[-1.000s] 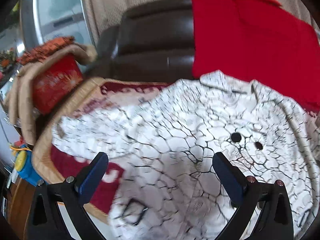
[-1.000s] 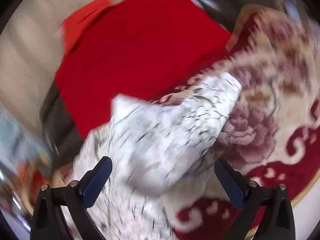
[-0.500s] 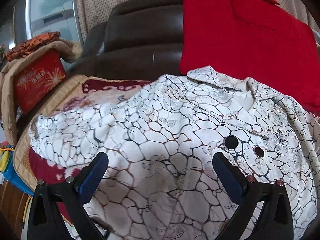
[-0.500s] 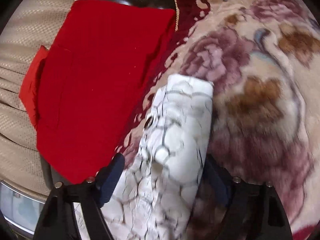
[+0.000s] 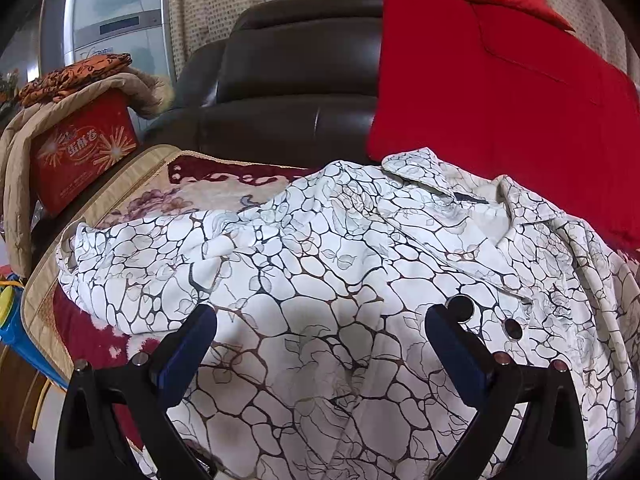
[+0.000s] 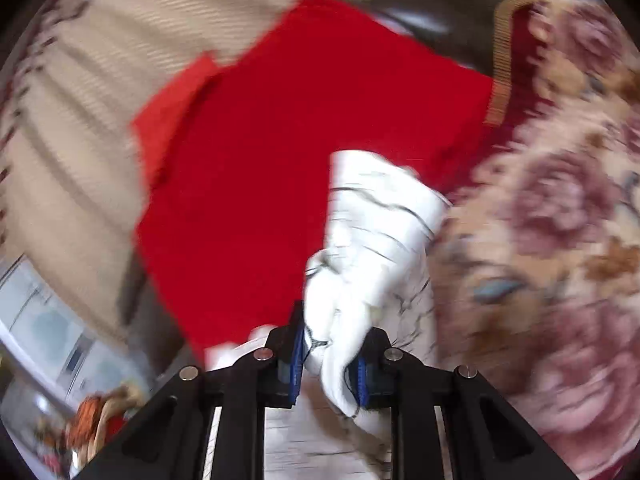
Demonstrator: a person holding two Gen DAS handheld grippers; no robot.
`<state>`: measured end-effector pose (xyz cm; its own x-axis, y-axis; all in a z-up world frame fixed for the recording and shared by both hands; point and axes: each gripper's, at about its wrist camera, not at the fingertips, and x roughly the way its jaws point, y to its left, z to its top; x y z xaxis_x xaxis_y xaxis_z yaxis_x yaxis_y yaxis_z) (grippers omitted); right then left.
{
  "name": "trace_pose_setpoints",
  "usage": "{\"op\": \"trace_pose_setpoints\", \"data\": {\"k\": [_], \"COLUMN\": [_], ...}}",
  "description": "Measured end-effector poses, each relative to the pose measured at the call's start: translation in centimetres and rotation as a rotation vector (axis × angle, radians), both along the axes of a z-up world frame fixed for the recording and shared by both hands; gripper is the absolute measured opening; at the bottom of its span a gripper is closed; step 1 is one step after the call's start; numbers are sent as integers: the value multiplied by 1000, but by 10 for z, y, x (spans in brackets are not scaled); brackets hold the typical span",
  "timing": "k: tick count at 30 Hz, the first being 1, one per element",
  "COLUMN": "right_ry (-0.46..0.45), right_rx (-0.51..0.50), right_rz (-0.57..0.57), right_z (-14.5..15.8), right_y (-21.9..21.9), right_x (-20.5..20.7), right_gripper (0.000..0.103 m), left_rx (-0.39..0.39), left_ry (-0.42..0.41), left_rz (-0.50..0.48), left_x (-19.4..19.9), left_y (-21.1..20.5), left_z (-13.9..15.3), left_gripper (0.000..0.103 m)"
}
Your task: Fold large clothes
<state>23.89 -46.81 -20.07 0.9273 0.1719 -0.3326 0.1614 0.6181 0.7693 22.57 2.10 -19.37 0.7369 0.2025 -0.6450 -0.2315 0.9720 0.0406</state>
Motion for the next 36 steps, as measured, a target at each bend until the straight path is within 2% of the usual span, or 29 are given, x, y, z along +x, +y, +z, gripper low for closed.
{"op": "trace_pose_setpoints", "data": {"k": [3, 6, 10, 13, 15, 16, 18, 21, 25, 28, 32, 34, 35, 36], "right_ry": [-93, -153, -157, -125, -90, -75, -77, -115, -124, -68, -10, 5, 16, 31], "right_rx": [-66, -80, -67, -21, -3, 0, 39, 104, 114, 120, 201, 234, 249, 258], "right_rz": [130, 271, 451, 624, 713, 750, 801, 804, 678, 554, 419, 391, 387, 389], "right_z": [25, 39, 35, 20, 10, 8, 5, 1, 0, -6, -19, -26, -28, -30], "right_y": [51, 100, 164, 219, 244, 253, 266, 262, 231, 204, 165, 156, 154, 152], "right_x": [6, 16, 28, 28, 27, 27, 26, 18, 17, 20, 27, 28, 29, 31], "right_gripper": [22, 22, 22, 26, 36, 61, 89, 89, 89, 87, 81, 78, 78, 77], "left_rx": [10, 17, 12, -21, -59, -76, -117, -176, -255, -314, -379, -399, -402, -404], "left_ry": [-15, -31, -51, -66, -73, -75, -74, -60, -17, -8, 20, 66, 102, 132], "left_rz": [9, 19, 44, 78, 97, 103, 115, 120, 83, 10, -146, -216, -248, -269], "left_x": [-3, -6, -9, -12, -13, -13, -13, -12, -8, -7, 1, 7, 12, 16], "left_y": [3, 6, 16, 30, 40, 45, 53, 63, 67, 61, 37, 24, 17, 12], "left_z": [2, 5, 10, 14, 16, 16, 16, 13, 5, 0, -6, -12, -17, -22], "left_gripper": [103, 103, 103, 103, 103, 103, 103, 103, 103, 103, 103, 92, 74, 64]}}
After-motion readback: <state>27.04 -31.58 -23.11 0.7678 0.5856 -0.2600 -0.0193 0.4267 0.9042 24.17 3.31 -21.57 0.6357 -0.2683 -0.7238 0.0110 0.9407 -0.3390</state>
